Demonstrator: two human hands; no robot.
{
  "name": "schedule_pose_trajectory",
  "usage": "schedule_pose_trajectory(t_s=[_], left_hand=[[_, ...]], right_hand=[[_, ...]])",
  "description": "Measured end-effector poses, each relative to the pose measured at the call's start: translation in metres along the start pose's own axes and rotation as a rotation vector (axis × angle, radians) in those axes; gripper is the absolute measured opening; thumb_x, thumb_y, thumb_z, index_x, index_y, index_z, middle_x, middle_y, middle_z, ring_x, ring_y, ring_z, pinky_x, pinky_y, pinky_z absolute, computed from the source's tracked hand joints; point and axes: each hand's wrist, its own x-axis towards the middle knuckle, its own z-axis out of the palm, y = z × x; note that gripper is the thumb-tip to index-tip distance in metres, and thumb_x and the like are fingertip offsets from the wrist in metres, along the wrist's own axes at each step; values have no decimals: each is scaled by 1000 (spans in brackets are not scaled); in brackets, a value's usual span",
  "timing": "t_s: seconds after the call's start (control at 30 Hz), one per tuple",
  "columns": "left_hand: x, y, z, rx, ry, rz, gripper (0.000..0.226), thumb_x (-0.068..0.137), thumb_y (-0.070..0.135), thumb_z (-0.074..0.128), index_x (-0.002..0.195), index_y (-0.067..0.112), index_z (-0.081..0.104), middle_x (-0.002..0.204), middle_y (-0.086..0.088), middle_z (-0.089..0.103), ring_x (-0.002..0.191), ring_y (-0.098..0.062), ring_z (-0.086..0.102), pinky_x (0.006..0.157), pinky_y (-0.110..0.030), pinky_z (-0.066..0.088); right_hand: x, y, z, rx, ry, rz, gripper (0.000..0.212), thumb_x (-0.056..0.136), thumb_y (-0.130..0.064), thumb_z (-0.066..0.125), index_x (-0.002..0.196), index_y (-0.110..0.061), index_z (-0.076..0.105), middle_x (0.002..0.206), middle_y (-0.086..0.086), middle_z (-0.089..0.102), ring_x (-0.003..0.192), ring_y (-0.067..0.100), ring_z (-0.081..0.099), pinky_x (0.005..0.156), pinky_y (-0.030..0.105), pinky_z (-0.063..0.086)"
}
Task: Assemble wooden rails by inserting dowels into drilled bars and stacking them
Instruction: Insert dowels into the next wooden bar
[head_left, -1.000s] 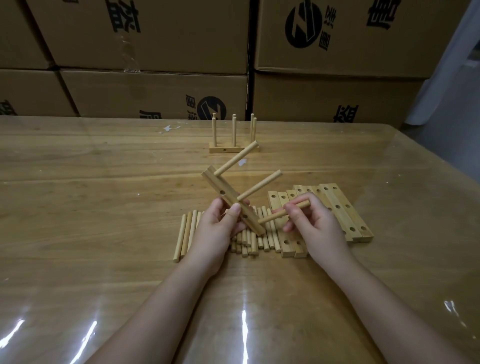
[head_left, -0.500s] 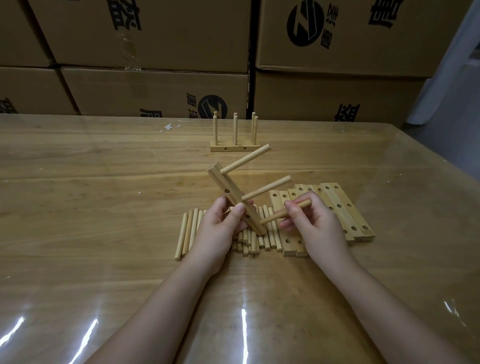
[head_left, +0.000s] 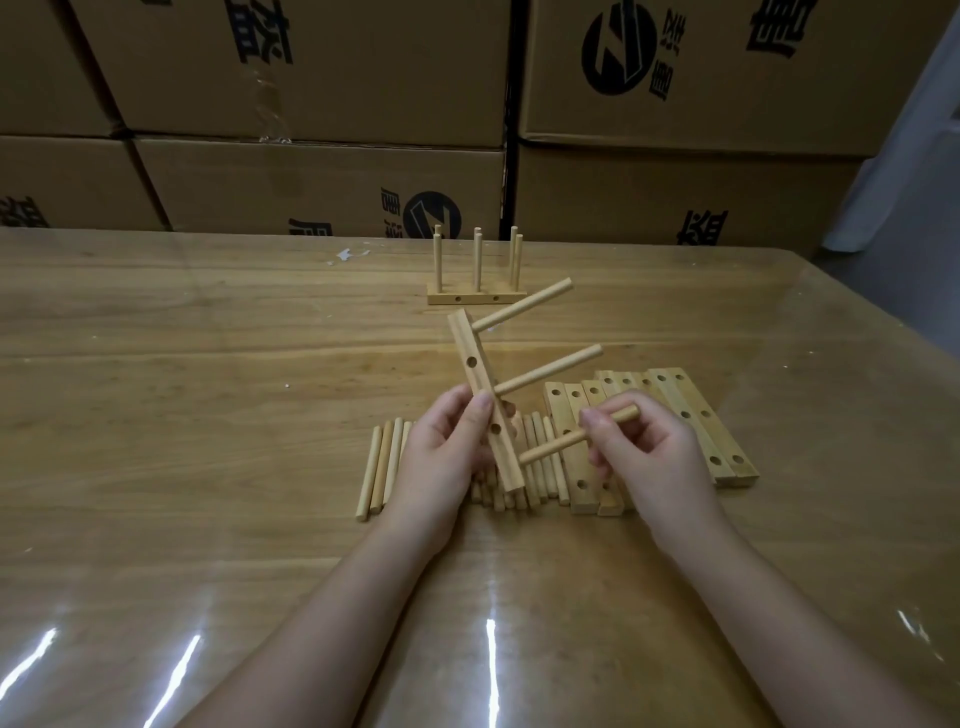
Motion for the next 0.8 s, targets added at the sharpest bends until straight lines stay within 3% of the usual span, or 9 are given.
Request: schedule_pose_trajectory(t_s=[0.1,0.23,0.4,0.5,0.6,0.8], left_hand=[[2,0,0,3,76,-45,24,96,29,50,93,13,67,77,1,68,68,-12,63,58,-26,53],[1,1,1,45,139,-45,31,99,28,45,80,22,69,65,7,66,59,-5,61,52,-19,47],[1,1,2,55,164,-49,30,99,27,46,81,24,69,68,8,66,61,-5,61,57,-22,48],[0,2,3,53,163,-43,34,100,26,45,77,25,70,68,7,67,59,-4,62,53,-19,48],[0,3,4,58,168,-44,39,100,26,44,72,27,71,67,7,66,58,-3,60,52,-18,48],[1,2,3,22,177,-74,35,100,28,42,79,15,66,59,7,63,53,-4,56,49,-18,47]], right_hand=[[-3,0,6,22,-97,2,5,85,-13,62,83,-17,63,67,-1,65,59,9,62,55,19,51],[-8,1,11,-177,-183,-135,2,82,-26,64,84,-27,64,79,-11,64,70,4,61,59,15,49],[-2,0,4,-519,-222,-428,29,86,-38,55,95,-15,70,79,-8,57,68,8,54,57,25,48],[-2,0,5,-669,-226,-528,32,88,-37,51,98,-14,71,77,-5,56,66,4,48,53,20,43],[-4,0,9,-689,-193,-547,31,88,-34,50,93,-13,72,75,-5,56,70,2,45,58,15,38],[-8,-2,15,-660,-156,-539,28,88,-32,52,88,-12,72,74,-3,56,71,10,52,60,26,47]])
